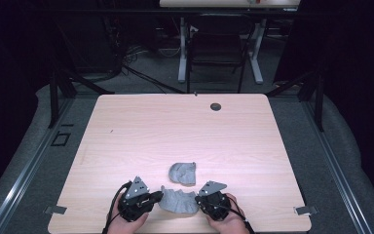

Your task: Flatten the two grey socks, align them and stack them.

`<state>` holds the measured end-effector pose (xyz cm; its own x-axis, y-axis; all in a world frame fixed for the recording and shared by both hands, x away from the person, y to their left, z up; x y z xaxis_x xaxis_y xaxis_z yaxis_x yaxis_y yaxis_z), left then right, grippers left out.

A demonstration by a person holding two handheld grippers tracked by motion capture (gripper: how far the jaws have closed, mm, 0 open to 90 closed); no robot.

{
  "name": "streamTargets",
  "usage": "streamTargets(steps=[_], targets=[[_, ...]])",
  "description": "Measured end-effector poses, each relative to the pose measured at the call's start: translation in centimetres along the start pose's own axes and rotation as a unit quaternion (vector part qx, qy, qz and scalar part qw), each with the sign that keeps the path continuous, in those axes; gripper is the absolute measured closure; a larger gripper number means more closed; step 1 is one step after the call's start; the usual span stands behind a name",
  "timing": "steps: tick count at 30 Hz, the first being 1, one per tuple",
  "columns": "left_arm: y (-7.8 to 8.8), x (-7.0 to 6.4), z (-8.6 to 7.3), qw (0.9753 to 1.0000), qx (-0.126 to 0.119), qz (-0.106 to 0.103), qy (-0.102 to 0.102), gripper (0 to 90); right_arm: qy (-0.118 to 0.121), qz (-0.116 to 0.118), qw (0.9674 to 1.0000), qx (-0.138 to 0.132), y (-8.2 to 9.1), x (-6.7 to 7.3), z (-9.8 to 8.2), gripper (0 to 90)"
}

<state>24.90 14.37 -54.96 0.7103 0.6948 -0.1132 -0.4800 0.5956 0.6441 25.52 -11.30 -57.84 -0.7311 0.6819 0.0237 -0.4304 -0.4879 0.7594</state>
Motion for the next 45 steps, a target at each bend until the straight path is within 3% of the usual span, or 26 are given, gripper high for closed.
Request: streamTargets(steps=[5, 8, 12, 16, 20, 25, 29, 37, 45], targets=[[0.3, 0.4, -0.6, 0.9998, 0.014, 0.005, 0.013, 82.0, 0.003, 0.001, 1.0000, -0.003, -0.1, 0.2, 0.1, 89.1], [0.3, 0.7, -0.7, 0.9996, 0.009, 0.005, 0.026, 80.4, 0.007, 0.000, 1.0000, -0.005, -0.2, 0.3, 0.1, 88.5], [0.1, 1.0, -0.5, 0.9998, -0.002, 0.004, 0.018, 77.3, 0.007, -0.001, 1.0000, -0.005, 0.1, 0.2, 0.3, 87.0], [-0.8, 1.2, -0.5, 1.0000, -0.002, 0.004, 0.006, 73.0, 0.005, 0.010, 0.9992, -0.039, 0.4, 0.0, 0.7, 82.9], [-1.6, 1.3, -0.8, 1.0000, 0.007, 0.005, 0.000, 71.7, 0.026, 0.014, 0.9978, -0.059, 0.1, 0.2, 1.2, 79.4], [-2.4, 1.4, -1.4, 0.9997, 0.023, -0.005, 0.002, 70.2, 0.025, 0.032, 0.9976, -0.056, -0.9, 0.3, 1.3, 76.6], [-2.7, 1.4, -1.6, 0.9996, 0.030, 0.000, -0.001, 68.3, 0.028, 0.037, 0.9980, -0.043, -1.4, 0.3, 0.9, 74.4], [-2.7, 1.3, -2.1, 0.9993, 0.036, -0.002, -0.004, 67.0, 0.037, 0.026, 0.9985, -0.033, -1.1, 0.5, 0.4, 75.7], [-2.8, 0.3, -2.2, 0.9990, 0.039, -0.009, -0.020, 64.3, 0.023, 0.023, 0.9993, -0.019, -0.4, -0.2, 0.0, 78.9]])
Point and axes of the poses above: each handheld gripper's, and its own axes: y roughly backward along the jaws, z roughly out of its top, x roughly to its left, the point moved 1 cm from there along -y, roughly forward along the jaws, and after that the axes turned 1 degree about z, right-handed, at the moved point
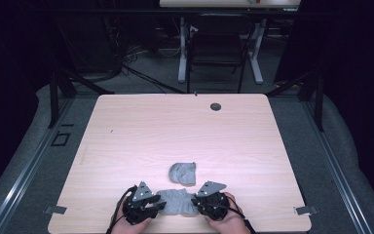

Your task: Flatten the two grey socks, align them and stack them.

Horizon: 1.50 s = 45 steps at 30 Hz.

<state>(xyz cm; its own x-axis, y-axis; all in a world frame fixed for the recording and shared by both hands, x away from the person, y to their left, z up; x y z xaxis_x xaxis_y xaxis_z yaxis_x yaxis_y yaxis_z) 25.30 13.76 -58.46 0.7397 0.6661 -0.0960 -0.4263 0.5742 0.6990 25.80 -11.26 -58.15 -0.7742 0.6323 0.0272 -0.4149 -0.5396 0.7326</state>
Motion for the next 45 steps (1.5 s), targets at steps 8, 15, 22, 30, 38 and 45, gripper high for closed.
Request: streamTargets(steps=[8, 15, 22, 30, 38, 45], targets=[[-0.1, -0.1, 0.0, 1.0000, -0.001, -0.005, 0.006, 62.8, 0.003, -0.004, 0.9999, 0.010, 0.4, -0.3, -0.2, 80.5], [0.0, -0.4, 0.2, 0.9999, -0.007, -0.008, 0.005, 60.2, -0.004, 0.003, 0.9999, 0.010, 0.5, -0.4, -0.2, 75.9], [0.7, 0.4, 1.0, 0.9996, -0.027, -0.006, 0.011, 58.3, -0.009, 0.005, 0.9999, -0.014, 1.2, -0.6, 0.4, 72.2], [0.6, 2.0, 2.9, 0.9986, -0.037, -0.005, 0.038, 58.6, -0.008, -0.006, 0.9999, -0.013, 1.0, -1.6, 2.0, 71.0], [-0.9, 3.1, 4.9, 0.9990, -0.031, 0.011, 0.031, 60.8, -0.024, -0.008, 0.9995, -0.020, 1.0, -2.4, 2.7, 71.7], [-2.0, 3.9, 6.5, 0.9982, -0.039, 0.022, 0.041, 61.2, -0.031, -0.012, 0.9990, -0.029, 0.7, -2.8, 3.2, 72.7]])
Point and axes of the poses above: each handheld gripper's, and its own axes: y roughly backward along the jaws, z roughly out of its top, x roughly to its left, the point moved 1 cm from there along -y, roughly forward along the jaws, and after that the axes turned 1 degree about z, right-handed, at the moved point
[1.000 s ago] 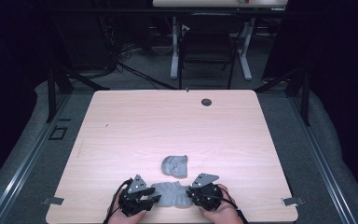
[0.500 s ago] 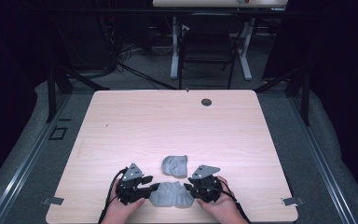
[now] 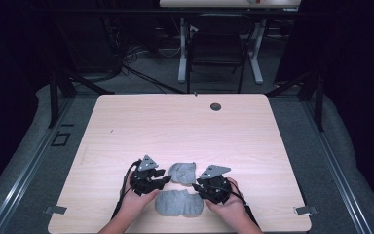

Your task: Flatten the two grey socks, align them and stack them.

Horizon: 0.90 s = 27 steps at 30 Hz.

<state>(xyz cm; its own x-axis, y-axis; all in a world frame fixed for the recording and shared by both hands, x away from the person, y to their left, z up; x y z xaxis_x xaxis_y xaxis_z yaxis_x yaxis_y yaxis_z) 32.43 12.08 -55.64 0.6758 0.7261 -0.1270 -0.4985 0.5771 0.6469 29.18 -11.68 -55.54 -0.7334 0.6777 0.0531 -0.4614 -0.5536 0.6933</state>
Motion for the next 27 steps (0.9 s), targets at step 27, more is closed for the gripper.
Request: streamTargets(steps=[27], targets=[[-2.8, 0.7, 0.3, 0.9994, 0.025, 0.023, 0.011, 83.9, -0.013, -0.002, 0.9999, -0.008, -2.1, -0.3, 1.7, 72.6]])
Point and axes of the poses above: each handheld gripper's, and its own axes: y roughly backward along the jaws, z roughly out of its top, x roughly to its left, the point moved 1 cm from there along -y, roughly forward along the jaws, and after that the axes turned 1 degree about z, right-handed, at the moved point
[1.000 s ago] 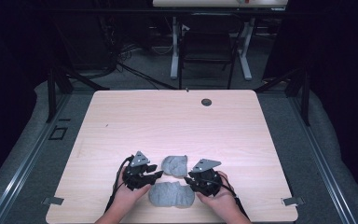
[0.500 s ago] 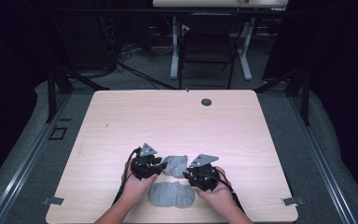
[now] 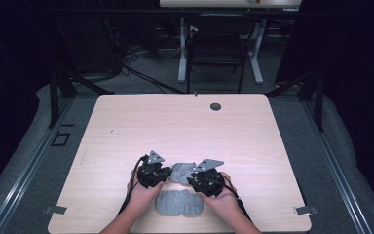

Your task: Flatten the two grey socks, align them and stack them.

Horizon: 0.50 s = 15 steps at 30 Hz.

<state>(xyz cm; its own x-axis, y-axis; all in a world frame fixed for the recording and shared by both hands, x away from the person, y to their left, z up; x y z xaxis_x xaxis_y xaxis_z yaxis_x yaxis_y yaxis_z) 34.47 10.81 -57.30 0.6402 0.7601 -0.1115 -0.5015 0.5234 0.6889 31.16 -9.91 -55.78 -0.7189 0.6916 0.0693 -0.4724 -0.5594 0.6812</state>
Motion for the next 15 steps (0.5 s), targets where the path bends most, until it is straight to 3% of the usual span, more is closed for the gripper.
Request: streamTargets(steps=[6, 15], targets=[[0.0, 0.0, -0.4, 1.0000, 0.001, 0.002, 0.003, 87.0, -0.003, 0.002, 1.0000, -0.004, -1.5, 0.7, 1.0, 72.2], [0.1, 0.1, -0.6, 1.0000, -0.001, -0.003, 0.008, 88.3, -0.014, -0.014, 0.9997, 0.015, -3.9, 1.0, 1.3, 71.4]])
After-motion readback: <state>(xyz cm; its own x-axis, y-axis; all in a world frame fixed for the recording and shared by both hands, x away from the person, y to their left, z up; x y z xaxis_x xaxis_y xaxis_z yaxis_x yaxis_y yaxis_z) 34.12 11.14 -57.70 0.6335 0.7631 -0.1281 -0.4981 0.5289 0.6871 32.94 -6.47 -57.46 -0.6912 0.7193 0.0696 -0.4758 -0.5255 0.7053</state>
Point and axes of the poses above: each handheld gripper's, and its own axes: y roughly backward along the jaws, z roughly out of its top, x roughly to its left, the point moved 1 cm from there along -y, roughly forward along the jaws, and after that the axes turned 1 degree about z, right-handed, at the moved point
